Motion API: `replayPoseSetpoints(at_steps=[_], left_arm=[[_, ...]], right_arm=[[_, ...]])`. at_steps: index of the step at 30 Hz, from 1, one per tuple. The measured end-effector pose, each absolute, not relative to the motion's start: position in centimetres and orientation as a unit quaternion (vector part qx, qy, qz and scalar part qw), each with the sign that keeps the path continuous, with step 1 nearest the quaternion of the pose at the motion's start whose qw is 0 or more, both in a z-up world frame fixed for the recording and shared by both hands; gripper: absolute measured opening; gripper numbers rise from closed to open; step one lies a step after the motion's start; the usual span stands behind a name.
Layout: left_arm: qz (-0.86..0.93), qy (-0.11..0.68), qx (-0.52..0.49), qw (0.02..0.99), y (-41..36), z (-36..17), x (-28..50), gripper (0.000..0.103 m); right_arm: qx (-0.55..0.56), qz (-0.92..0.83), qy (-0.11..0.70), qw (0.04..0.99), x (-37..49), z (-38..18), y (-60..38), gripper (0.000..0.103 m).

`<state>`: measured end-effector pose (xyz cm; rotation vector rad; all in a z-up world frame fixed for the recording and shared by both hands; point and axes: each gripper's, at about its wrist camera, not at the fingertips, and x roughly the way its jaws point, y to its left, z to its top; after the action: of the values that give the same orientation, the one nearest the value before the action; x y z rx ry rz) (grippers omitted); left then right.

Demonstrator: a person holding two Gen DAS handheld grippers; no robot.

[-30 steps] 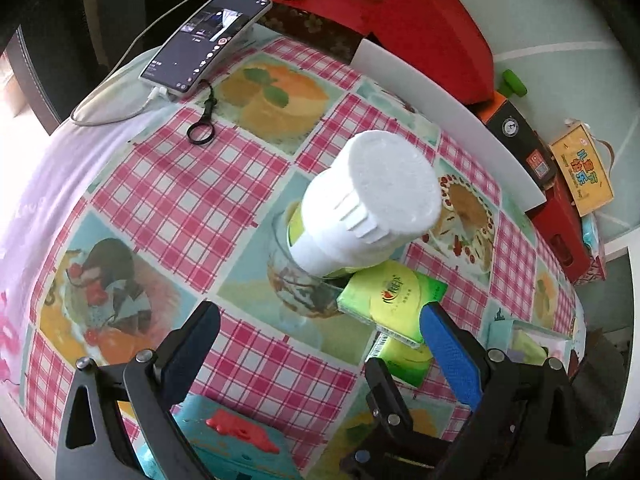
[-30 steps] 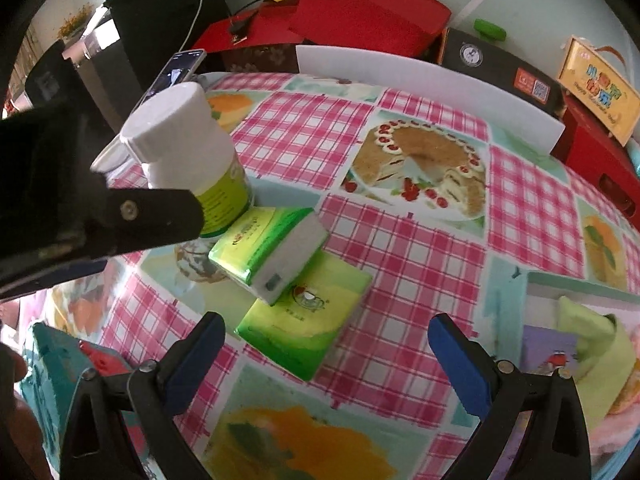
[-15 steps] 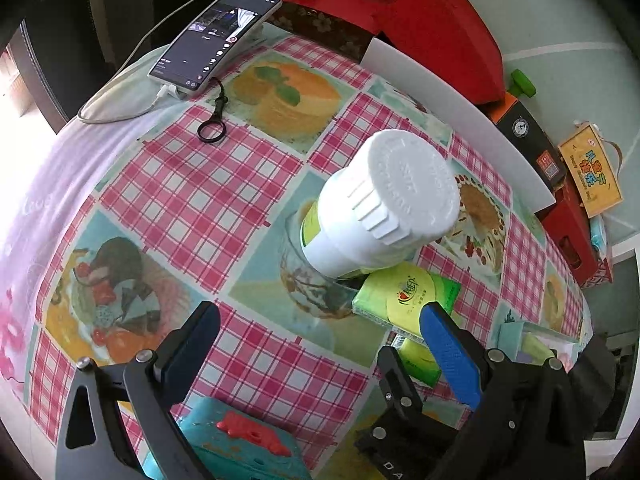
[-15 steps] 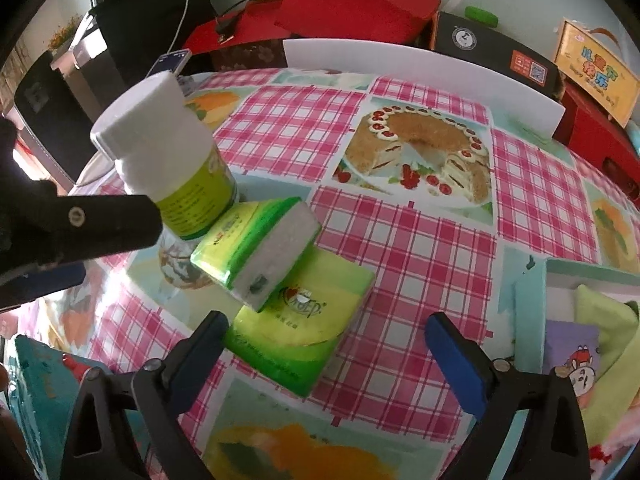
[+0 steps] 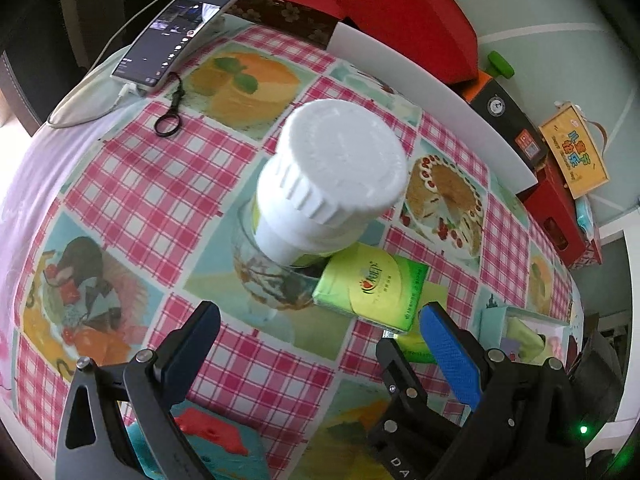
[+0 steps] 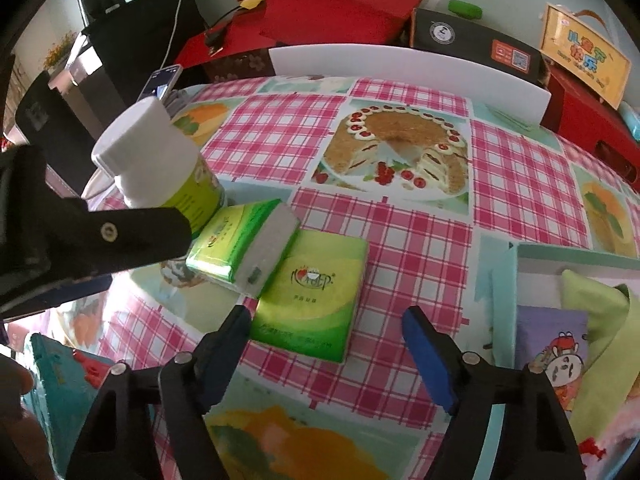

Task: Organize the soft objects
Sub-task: 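Lower left gripper to one green tissue packet while right gripper approaches the other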

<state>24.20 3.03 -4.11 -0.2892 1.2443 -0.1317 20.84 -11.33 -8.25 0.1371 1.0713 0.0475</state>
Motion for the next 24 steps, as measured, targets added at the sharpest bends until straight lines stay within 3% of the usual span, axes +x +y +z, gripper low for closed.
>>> replayPoseSetpoints(at_steps=[5, 14, 19, 24], left_arm=[[-0.063, 0.581, -0.137, 0.800, 2.6, -4.4, 24.3, 0.099], [-0.065, 0.578, -0.138, 0.801, 2.1, -4.6, 24.5, 0.099], [-0.071, 0.576, -0.129, 0.804, 1.5, -4.7, 24.7, 0.099], [-0.075, 0.577, -0.122, 0.804, 0.8, -5.1, 25.0, 0.099]], right_arm=[[0.075, 0.018, 0.508, 0.858, 21.0, -8.1, -12.2, 0.070], [0.061, 0.004, 0.506, 0.860, 21.0, -8.1, -12.8, 0.068], [0.048, 0.008, 0.504, 0.863, 21.0, -8.2, -12.6, 0.055], [0.053, 0.009, 0.505, 0.861, 20.8, -8.2, -12.9, 0.054]])
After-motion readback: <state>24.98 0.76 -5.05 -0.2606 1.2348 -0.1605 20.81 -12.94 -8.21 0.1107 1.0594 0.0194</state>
